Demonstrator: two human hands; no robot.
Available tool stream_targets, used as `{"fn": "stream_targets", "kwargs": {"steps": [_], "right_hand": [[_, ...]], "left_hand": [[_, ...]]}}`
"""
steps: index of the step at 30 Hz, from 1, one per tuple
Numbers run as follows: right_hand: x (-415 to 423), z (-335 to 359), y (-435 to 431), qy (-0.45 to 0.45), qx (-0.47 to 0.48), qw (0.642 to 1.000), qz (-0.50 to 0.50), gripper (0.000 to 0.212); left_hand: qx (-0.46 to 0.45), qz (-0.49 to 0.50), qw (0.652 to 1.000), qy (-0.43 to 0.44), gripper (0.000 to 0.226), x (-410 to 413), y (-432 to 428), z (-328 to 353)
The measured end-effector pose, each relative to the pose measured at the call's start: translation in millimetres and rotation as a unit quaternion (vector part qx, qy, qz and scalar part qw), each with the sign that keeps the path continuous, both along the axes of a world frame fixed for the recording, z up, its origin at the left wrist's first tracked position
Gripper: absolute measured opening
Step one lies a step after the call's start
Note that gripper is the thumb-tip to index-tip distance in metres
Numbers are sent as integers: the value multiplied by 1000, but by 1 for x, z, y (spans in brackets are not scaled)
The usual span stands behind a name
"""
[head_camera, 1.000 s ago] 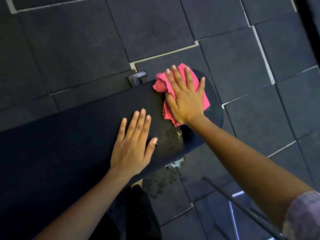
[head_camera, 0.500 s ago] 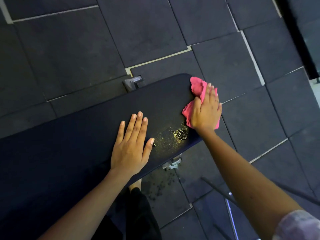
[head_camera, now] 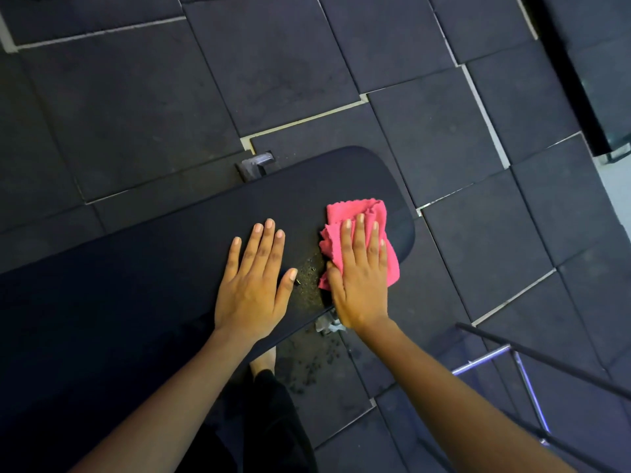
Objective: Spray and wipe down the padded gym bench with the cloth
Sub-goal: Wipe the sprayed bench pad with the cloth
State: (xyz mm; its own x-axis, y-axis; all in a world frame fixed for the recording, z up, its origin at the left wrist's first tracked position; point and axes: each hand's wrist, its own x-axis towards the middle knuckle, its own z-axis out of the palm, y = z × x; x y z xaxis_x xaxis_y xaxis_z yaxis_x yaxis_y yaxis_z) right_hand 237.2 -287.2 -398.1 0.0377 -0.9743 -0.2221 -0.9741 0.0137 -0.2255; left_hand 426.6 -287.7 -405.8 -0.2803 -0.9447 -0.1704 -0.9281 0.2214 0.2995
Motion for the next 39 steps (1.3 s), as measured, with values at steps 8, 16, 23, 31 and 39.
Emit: {"fn": "stream_targets", "kwargs": {"steps": [8, 16, 23, 31, 39], "right_hand": [[-31, -7, -53, 29, -15, 998, 62, 67], [-31, -1, -23, -28, -48, 982, -180, 71], [-1, -2, -3, -3, -13, 997, -82, 71], [-44, -4, -75, 5, -24, 1000, -13, 68], [-40, 1, -47, -62, -43, 968, -240, 72]], "left_hand": [[-6, -1, 1000, -4, 62, 0, 1, -3], [-7, 1, 1000, -3, 61, 0, -1, 2], [-13, 6, 1000, 3, 63, -1, 0, 1], [-6, 2, 1000, -3, 62, 0, 0, -1], [-5, 0, 1000, 1, 62, 1, 1, 0]]}}
